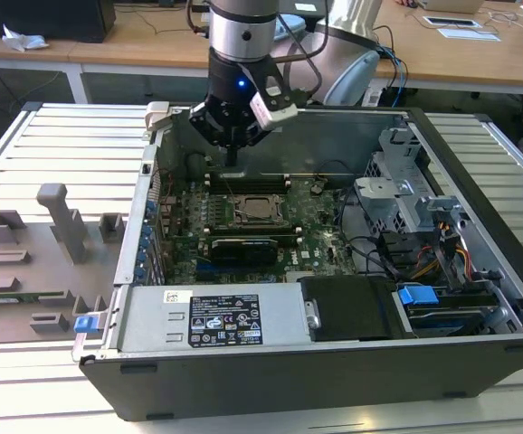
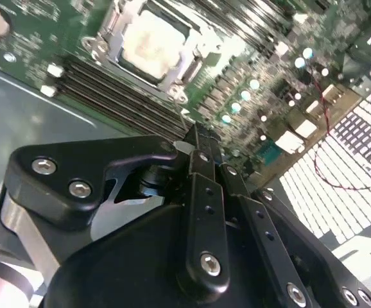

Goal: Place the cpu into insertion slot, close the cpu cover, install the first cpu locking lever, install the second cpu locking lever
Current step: 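Install the first cpu locking lever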

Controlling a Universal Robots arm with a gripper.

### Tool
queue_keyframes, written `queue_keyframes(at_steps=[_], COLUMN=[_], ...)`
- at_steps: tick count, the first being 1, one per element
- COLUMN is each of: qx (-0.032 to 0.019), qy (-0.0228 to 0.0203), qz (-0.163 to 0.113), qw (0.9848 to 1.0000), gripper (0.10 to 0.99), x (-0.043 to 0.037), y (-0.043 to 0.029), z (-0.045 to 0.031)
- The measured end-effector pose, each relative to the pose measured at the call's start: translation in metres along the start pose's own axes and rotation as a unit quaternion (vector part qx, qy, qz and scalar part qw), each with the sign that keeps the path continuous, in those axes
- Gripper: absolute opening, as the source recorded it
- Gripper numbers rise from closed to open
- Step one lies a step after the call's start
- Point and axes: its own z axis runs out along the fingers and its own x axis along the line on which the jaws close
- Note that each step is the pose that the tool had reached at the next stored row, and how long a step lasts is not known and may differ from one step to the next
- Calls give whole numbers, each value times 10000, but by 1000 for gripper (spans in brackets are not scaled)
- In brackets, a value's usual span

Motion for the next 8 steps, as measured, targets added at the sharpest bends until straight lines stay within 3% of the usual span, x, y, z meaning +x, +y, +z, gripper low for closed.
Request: queue_keyframes(at_steps=[4, 8], qx=[1, 0], qy=[-6, -9], qz=[-1, -2], qw=[10000, 10000], gripper=[110, 110], x=[152, 228], y=[54, 113], z=[52, 115])
